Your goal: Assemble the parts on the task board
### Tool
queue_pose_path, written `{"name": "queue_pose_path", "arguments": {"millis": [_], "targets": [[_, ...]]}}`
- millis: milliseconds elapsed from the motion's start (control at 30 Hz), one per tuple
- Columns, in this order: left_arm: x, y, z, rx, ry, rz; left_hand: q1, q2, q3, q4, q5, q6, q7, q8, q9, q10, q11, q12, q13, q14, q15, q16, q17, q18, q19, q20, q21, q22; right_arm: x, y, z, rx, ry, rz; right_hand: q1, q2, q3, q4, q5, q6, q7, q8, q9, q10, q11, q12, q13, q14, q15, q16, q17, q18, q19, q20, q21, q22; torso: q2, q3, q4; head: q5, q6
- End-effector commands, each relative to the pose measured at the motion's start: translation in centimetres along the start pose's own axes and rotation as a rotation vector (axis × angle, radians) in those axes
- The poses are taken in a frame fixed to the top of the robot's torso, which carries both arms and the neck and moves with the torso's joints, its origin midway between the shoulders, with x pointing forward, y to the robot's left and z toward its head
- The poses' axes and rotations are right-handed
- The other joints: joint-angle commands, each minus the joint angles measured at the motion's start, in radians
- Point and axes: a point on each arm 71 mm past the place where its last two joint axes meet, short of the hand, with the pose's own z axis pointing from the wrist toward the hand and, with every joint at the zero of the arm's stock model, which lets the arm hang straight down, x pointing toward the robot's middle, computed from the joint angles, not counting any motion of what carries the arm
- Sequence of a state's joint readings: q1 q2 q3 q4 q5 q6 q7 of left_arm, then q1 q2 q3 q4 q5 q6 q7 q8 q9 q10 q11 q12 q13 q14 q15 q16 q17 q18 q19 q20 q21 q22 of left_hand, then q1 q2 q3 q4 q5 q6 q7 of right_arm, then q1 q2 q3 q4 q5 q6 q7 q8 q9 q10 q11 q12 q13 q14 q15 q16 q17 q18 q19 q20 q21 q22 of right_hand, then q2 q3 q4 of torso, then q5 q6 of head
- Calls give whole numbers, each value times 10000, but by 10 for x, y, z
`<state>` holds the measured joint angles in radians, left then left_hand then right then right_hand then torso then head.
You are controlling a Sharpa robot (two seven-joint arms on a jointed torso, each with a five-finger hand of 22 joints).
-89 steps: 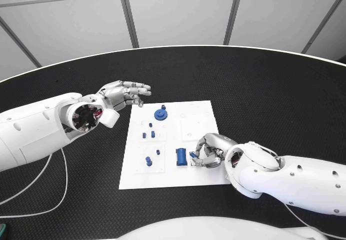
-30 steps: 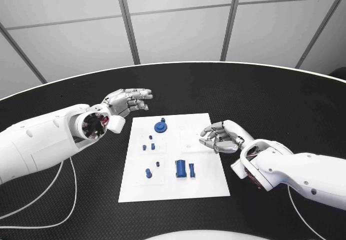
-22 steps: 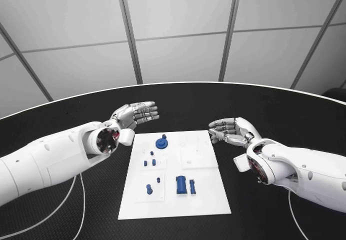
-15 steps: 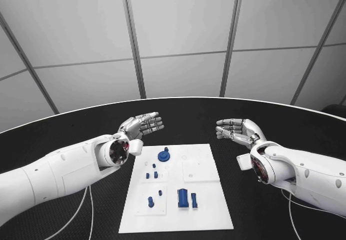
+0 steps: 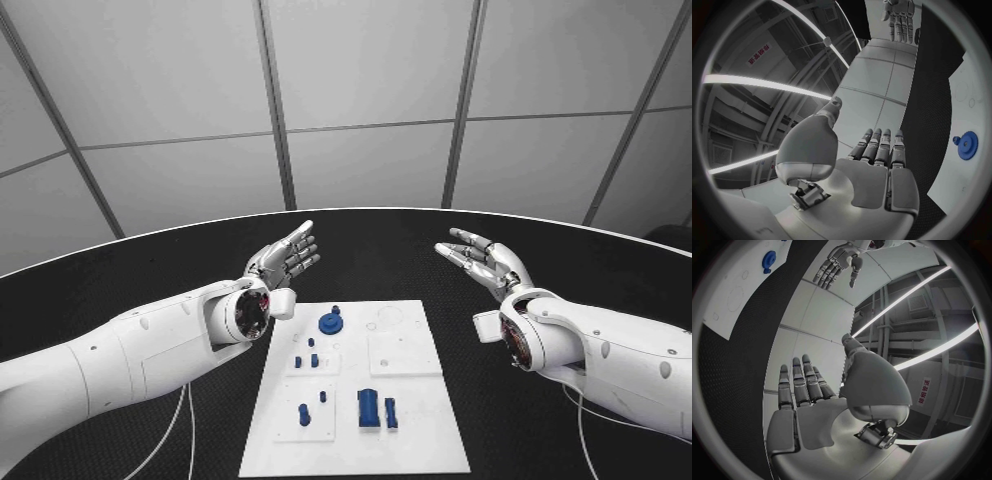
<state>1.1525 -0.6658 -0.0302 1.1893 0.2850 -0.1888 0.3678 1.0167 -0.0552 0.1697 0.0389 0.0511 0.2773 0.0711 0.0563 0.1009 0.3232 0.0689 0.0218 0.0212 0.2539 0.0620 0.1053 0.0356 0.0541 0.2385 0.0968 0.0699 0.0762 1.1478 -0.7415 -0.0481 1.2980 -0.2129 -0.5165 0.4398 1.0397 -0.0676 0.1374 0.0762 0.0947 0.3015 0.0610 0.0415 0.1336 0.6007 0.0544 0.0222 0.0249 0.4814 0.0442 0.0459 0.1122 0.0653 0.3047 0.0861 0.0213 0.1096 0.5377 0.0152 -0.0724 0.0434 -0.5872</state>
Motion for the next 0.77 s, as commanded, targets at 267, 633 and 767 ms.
{"name": "queue_pose_path", "arguments": {"millis": [267, 633, 767], "targets": [[15, 14, -25, 434, -879, 1449, -10167, 552, -1697, -389, -511, -2773, -711, -563, -1009, -3232, -689, -218, -212, -2539, -620, -1053, -356, -541, -2385, -968, -699, -762, 39, 1, -38, 605, -873, 1485, -10397, 676, -1374, -762, -947, -3015, -610, -415, -1336, -6007, -544, -222, -249, -4814, -442, -459, -1122, -653, -3047, -861, -213, -1096, 65, -151, 715, -429, -126], [36, 21, -60, 1462, -1767, 3181, -10167, 552, -1697, -389, -511, -2773, -711, -563, -1009, -3232, -689, -218, -212, -2539, -620, -1053, -356, -541, -2385, -968, -699, -762, 51, 3, -52, 910, -1148, 1898, -10397, 676, -1374, -762, -947, -3015, -610, -415, -1336, -6007, -544, -222, -249, -4814, -442, -459, -1122, -653, -3047, -861, -213, -1096, 65, -152, 724, -434, -128], [39, 21, -66, 1647, -1882, 3415, -10167, 552, -1697, -389, -511, -2773, -711, -563, -1009, -3232, -689, -218, -212, -2539, -620, -1053, -356, -541, -2385, -968, -699, -762, 51, 3, -52, 910, -1148, 1898, -10397, 676, -1374, -762, -947, -3015, -610, -415, -1336, -6007, -544, -222, -249, -4814, -442, -459, -1122, -653, -3047, -861, -213, -1096, 65, -152, 724, -434, -128]]}}
